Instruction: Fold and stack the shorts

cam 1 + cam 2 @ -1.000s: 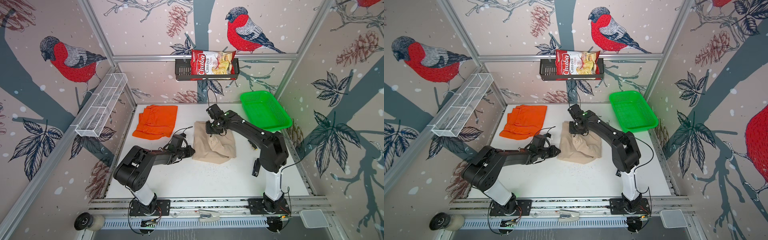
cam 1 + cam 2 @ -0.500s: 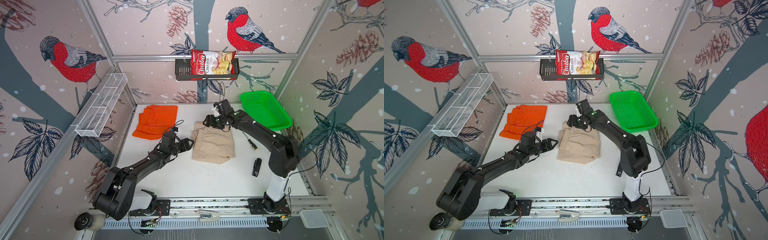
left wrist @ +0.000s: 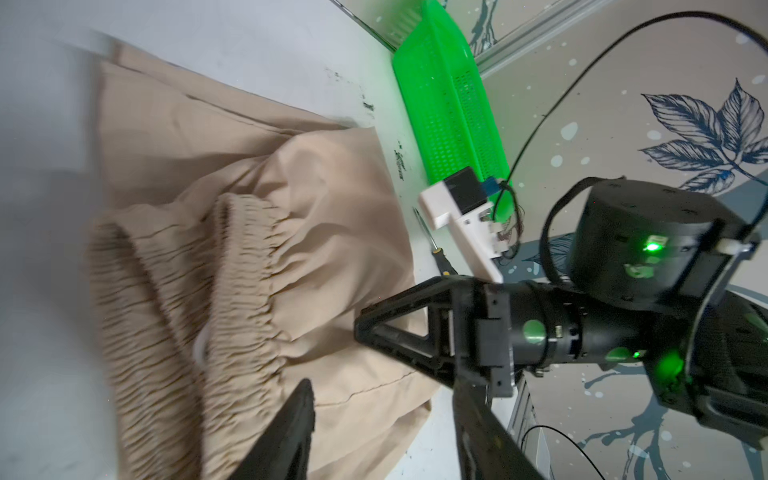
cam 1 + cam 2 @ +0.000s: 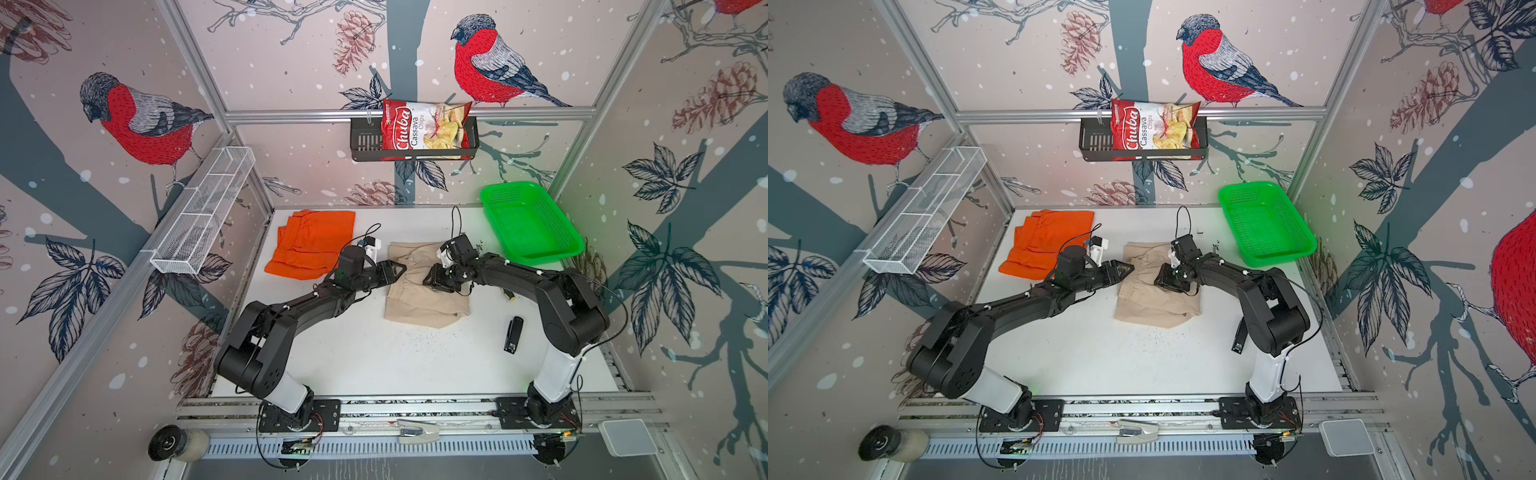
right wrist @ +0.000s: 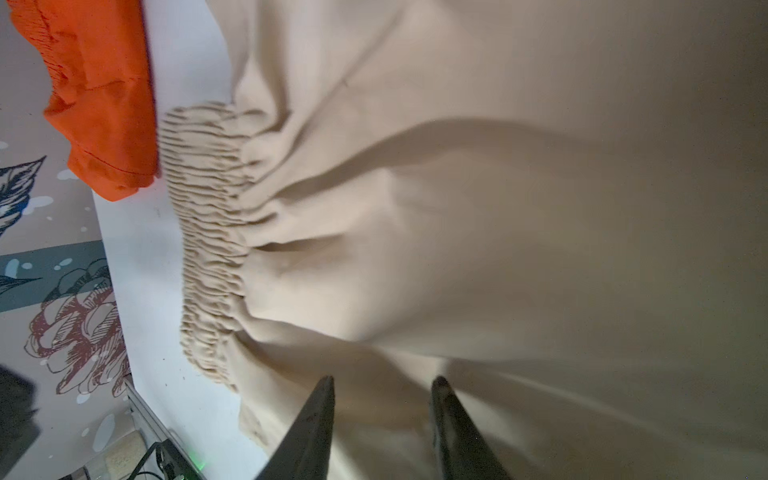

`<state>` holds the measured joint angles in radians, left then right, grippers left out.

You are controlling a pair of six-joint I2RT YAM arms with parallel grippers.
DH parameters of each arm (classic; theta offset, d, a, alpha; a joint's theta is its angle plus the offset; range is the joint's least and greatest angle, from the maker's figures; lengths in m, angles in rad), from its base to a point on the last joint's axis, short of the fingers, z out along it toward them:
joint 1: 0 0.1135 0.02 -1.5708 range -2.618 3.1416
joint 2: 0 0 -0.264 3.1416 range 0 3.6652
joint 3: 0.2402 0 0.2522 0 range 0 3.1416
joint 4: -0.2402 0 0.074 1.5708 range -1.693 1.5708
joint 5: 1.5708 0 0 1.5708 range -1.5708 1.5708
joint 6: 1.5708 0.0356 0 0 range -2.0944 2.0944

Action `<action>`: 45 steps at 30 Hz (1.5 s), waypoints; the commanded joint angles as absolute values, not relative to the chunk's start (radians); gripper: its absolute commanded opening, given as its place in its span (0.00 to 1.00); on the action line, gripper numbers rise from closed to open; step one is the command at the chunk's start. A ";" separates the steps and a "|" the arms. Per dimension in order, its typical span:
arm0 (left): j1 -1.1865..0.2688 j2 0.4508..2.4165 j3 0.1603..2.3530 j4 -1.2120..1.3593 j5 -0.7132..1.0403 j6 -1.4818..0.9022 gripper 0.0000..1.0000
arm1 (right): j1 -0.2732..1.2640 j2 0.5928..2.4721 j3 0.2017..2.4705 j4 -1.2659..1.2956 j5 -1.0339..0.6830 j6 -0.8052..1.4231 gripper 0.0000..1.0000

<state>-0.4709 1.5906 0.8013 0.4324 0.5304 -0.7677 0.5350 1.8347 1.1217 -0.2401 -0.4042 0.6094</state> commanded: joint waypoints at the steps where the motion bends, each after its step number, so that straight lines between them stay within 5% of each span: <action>1: -0.492 1.661 0.845 0.440 0.534 -0.743 0.52 | 0.531 1.844 1.098 -0.160 -0.426 0.622 0.39; 15: -0.455 1.808 0.787 0.345 0.440 -0.706 0.54 | 0.504 1.793 0.919 -0.172 -0.355 0.593 0.43; 21: -0.453 1.678 0.819 0.306 0.479 -0.712 0.63 | 0.516 1.703 1.013 -0.233 -0.333 0.599 0.57; 28: -0.370 1.498 0.718 0.247 0.480 -0.740 0.73 | 0.543 1.696 1.182 -0.221 -0.383 0.596 0.60; 45: -0.324 1.622 0.554 0.548 0.608 -0.857 0.75 | 0.577 1.953 1.161 -0.138 -0.450 0.641 0.31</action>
